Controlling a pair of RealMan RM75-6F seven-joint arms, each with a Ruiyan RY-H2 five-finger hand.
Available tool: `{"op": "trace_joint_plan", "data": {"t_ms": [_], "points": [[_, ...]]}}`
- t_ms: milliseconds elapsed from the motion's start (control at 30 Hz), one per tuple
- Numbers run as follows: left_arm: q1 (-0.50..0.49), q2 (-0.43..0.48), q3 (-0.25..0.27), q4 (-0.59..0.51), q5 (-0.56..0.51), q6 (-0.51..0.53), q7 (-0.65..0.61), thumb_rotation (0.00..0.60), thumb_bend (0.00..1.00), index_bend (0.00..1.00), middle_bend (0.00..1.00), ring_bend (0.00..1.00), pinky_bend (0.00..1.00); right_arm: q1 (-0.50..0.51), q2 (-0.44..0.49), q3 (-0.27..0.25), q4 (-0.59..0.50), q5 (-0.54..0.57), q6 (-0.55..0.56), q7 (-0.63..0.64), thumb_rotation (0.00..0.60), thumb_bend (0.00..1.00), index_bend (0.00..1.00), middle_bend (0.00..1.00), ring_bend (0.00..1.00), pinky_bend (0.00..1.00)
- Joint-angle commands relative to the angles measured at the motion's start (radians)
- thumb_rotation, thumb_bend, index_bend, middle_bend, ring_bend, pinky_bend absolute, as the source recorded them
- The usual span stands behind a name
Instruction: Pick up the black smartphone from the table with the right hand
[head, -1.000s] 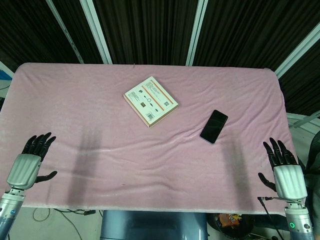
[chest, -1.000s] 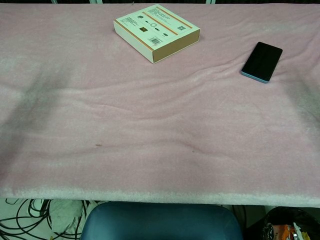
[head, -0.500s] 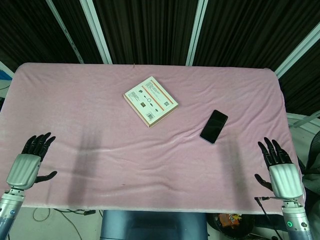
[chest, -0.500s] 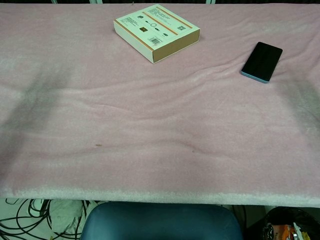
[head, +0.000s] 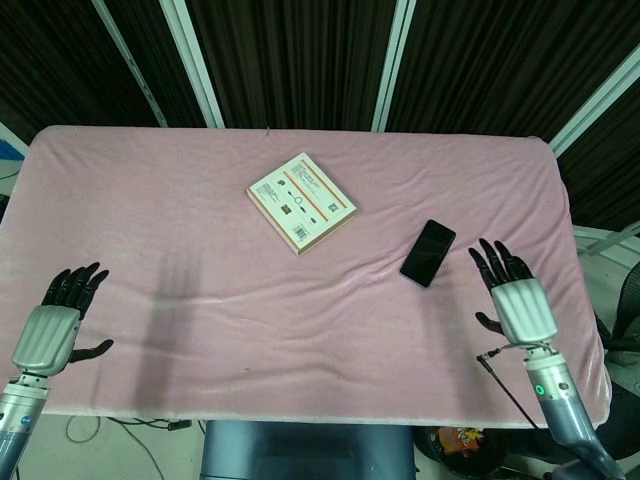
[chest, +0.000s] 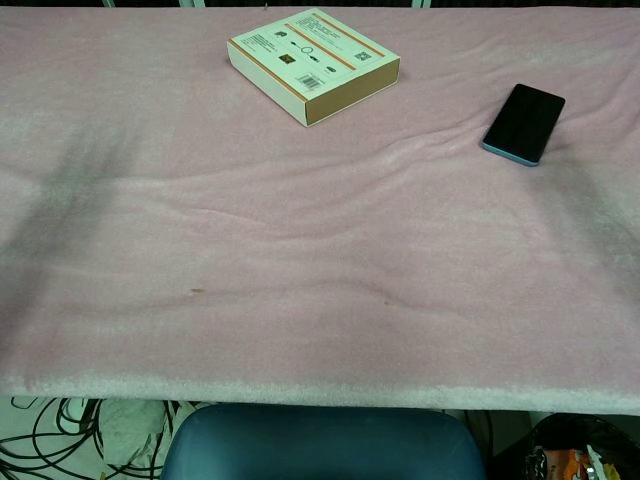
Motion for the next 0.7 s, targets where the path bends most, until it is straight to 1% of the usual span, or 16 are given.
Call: {"op": "trace_joint_plan", "data": {"t_ms": [33, 133, 200, 267, 433, 567, 700], "points": [[-0.001, 0.0, -0.001, 0.0, -0.001, -0.001, -0.002, 0.6, 0.0, 0.0, 0.0, 0.0, 0.0, 0.105, -0.08, 0.06, 0.085, 0.08, -0.127, -0.056, 0.6, 0.14, 0.0, 0.0, 0.0, 0.23], [-0.002, 0.001, -0.003, 0.001, -0.009, -0.006, -0.006, 0.6, 0.0, 0.0, 0.0, 0.0, 0.0, 0.163, -0.128, 0.079, 0.161, 0.105, -0.193, -0.06, 0.6, 0.14, 0.01, 0.02, 0.01, 0.23], [-0.004, 0.0, -0.005, 0.001, -0.014, -0.011, -0.007, 0.6, 0.0, 0.0, 0.0, 0.0, 0.0, 0.199, -0.155, 0.081, 0.218, 0.106, -0.233, -0.05, 0.6, 0.14, 0.07, 0.07, 0.04, 0.24], [-0.005, 0.0, -0.006, 0.001, -0.019, -0.015, -0.007, 0.6, 0.0, 0.0, 0.0, 0.0, 0.0, 0.235, -0.176, 0.071, 0.284, 0.086, -0.268, -0.043, 0.6, 0.14, 0.13, 0.11, 0.07, 0.24], [-0.007, -0.001, -0.01, -0.001, -0.032, -0.024, -0.006, 0.6, 0.0, 0.0, 0.0, 0.0, 0.0, 0.318, -0.197, 0.011, 0.431, -0.002, -0.353, 0.016, 0.6, 0.14, 0.25, 0.21, 0.13, 0.27], [-0.009, -0.004, -0.013, -0.002, -0.042, -0.031, 0.001, 0.6, 0.0, 0.0, 0.0, 0.0, 0.0, 0.374, -0.2, -0.035, 0.508, -0.064, -0.405, 0.097, 0.6, 0.14, 0.31, 0.26, 0.17, 0.28], [-0.011, -0.007, -0.015, -0.004, -0.05, -0.037, 0.009, 0.6, 0.0, 0.0, 0.0, 0.0, 0.0, 0.423, -0.216, -0.07, 0.577, -0.104, -0.454, 0.156, 0.6, 0.14, 0.33, 0.28, 0.18, 0.28]]}}
